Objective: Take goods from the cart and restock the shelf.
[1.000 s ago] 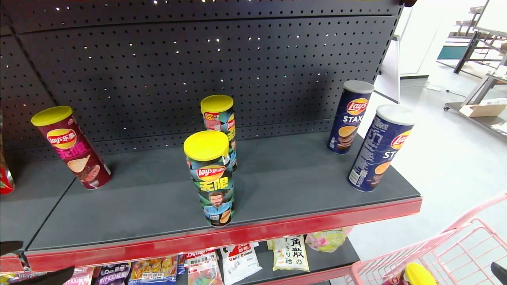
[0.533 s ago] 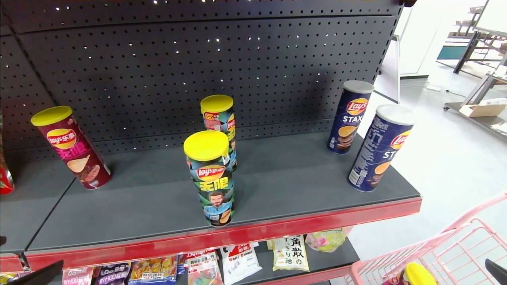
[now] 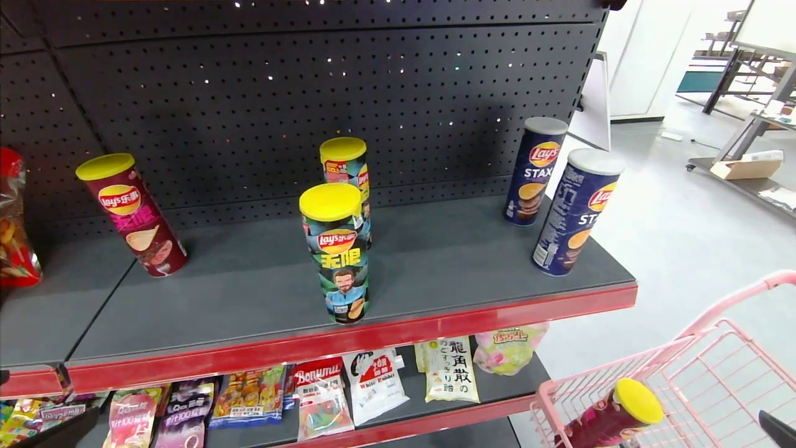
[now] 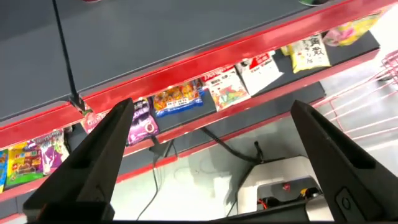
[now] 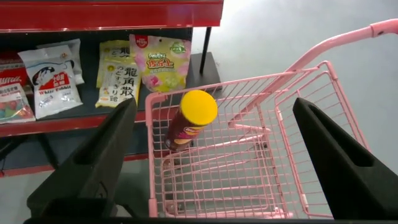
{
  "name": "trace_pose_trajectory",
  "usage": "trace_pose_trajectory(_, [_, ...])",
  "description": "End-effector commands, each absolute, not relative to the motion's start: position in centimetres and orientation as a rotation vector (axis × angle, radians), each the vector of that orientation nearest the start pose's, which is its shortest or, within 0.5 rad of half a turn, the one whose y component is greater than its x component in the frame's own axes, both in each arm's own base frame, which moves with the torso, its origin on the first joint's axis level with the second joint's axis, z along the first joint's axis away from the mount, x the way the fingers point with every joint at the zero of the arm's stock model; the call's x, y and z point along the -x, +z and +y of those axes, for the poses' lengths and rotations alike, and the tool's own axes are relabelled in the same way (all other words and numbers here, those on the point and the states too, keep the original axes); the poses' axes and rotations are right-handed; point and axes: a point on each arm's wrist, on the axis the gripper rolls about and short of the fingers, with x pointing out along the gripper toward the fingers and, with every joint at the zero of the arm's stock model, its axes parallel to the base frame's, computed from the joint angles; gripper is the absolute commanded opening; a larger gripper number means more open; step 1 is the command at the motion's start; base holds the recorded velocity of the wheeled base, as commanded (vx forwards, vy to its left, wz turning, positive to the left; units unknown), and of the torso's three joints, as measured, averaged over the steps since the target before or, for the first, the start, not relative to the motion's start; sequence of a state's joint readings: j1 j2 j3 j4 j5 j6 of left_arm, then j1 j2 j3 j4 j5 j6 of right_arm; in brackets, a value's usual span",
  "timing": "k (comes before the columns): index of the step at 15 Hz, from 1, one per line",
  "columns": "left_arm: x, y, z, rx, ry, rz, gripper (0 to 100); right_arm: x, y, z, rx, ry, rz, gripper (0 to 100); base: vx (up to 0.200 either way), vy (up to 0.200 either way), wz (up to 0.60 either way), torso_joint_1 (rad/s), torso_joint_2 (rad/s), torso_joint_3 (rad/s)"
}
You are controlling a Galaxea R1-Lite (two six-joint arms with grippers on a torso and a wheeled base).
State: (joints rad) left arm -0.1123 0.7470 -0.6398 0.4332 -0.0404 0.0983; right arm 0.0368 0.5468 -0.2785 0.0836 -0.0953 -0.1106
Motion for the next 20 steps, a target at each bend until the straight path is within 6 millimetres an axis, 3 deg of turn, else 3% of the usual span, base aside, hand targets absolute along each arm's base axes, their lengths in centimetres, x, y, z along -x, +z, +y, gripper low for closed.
trace_pose_trajectory(1, [-3.7,20.0,-0.5,-0.114,-0.186,0.51,100,-2.8,14.6,-0.1,0.153,-0.034,0.365,100,0.0,0.0,-0.6,0.012,0.01,-0.002])
trace_pose_trajectory(8, [-2.6,19.7,-0.4,-0.112,-0.194,0.472,100,-3.0,14.4,-0.1,0.162,-0.032,0.392,100,0.0,0.0,-0.6,0.003,0.0,0.0])
trace_pose_trajectory(14, [-1.6,19.7,-0.6,-0.091,-0.303,0.433,100,-2.9,14.4,-0.1,0.162,-0.035,0.391,100,0.0,0.0,-0.5,0.002,0.0,0.002])
trace_pose_trajectory(17, [0.4,19.2,-0.5,-0.077,-0.384,0.363,100,-2.8,14.2,-0.1,0.162,-0.035,0.393,100,0.0,0.0,0.0,0.0,0.0,0.0])
trace_pose_trajectory(20, [2.7,17.2,-0.4,-0.068,-0.466,0.293,100,-2.9,14.0,-0.1,0.163,-0.036,0.402,100,0.0,0.0,0.0,0.0,0.0,0.0])
